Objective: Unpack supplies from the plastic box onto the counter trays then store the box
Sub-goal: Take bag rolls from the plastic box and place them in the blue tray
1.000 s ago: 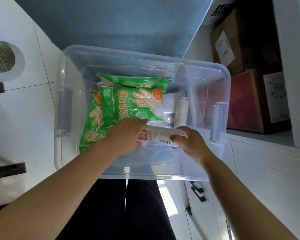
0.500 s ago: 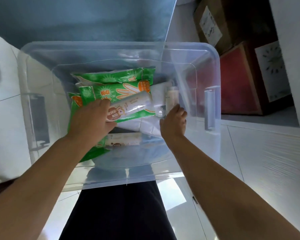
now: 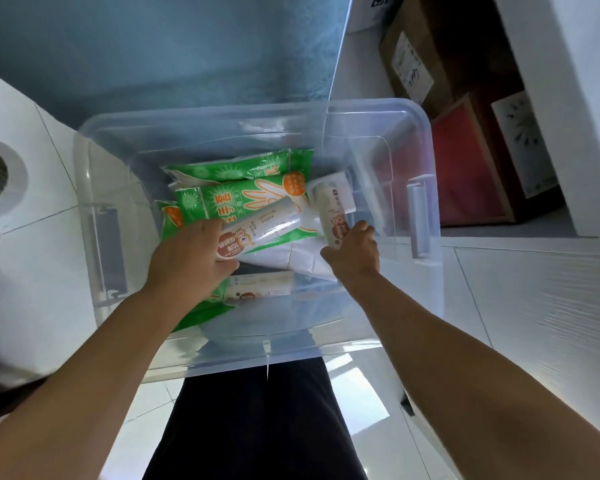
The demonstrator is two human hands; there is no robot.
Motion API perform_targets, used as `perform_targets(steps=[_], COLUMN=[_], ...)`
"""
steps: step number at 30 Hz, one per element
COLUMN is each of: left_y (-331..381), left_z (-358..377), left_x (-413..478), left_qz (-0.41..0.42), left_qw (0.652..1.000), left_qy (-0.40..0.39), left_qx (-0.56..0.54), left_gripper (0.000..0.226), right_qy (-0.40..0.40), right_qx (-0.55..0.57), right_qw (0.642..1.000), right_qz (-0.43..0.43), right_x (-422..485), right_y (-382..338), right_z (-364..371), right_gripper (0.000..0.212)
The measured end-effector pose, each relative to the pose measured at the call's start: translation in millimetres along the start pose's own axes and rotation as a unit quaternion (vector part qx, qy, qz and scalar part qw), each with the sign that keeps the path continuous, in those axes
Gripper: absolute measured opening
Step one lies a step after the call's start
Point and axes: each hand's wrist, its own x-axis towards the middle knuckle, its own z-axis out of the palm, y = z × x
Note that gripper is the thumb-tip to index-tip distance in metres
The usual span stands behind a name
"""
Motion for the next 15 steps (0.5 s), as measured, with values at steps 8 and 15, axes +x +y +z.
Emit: perform_targets(steps=[8,15], left_y=[13.6,47.9], left_z=[-69.4,-143.0], left_x=[-27.0,-55.4], left_qz=[0.012,0.053], left_qw=[1.0,0.997], left_qy=[0.016,0.043], left_qx=[-0.019,-0.027], left_gripper=[0.043,0.039], right_qy=[0.094,0.226], right_qx=[0.027,0.022], right_qw=[0.994,0.97], right_qz=[-0.055,-0.088], right_x=[-82.5,-184.8], right_y=[-10.1,0.8], right_z=[-91.5,-174.4], right_gripper=[0.043,0.046])
